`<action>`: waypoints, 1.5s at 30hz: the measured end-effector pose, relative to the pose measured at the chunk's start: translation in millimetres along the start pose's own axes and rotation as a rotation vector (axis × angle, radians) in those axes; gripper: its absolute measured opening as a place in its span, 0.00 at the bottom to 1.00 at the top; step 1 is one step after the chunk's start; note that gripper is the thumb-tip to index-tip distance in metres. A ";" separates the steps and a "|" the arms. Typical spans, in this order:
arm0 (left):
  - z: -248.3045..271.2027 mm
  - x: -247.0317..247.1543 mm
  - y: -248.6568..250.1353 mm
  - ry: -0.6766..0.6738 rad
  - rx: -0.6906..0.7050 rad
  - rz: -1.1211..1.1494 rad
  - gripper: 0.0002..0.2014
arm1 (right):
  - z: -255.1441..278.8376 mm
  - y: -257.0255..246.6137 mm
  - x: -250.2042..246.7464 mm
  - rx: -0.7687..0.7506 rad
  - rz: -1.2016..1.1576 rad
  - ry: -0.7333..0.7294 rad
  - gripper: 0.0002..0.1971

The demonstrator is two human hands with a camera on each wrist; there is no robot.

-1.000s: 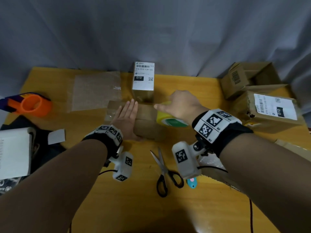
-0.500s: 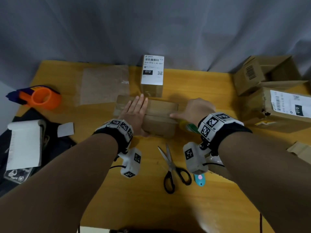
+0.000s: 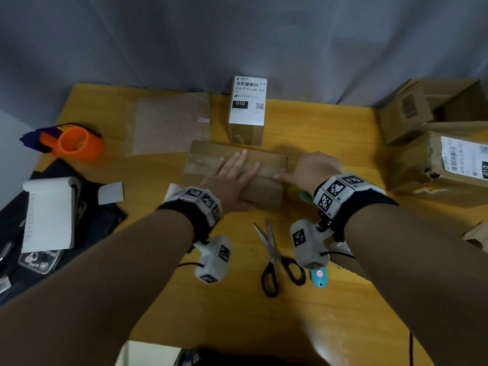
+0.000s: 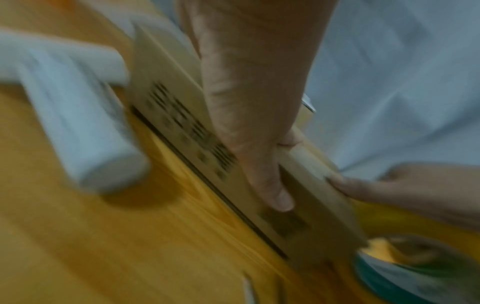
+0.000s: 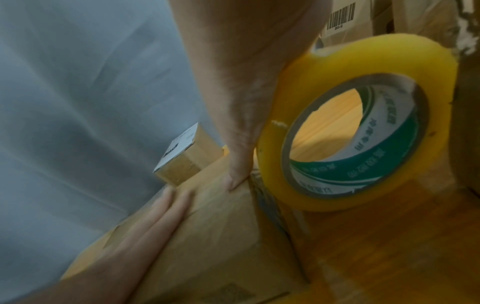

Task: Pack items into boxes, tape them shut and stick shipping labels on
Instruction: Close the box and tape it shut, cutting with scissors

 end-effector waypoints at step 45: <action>75.9 10.9 -5.2 -0.069 0.224 0.063 0.41 | 167.6 -70.9 81.8 0.448 -1.263 -0.196 0.25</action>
Point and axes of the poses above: each hand's wrist, its own z-axis away from the middle knuckle, its own x-axis out of the palm, y = z × x, the point moved 8 cm from there along -z, towards the middle knuckle, and after that the axes turned 11 degrees about y, right-handed, at the moved point
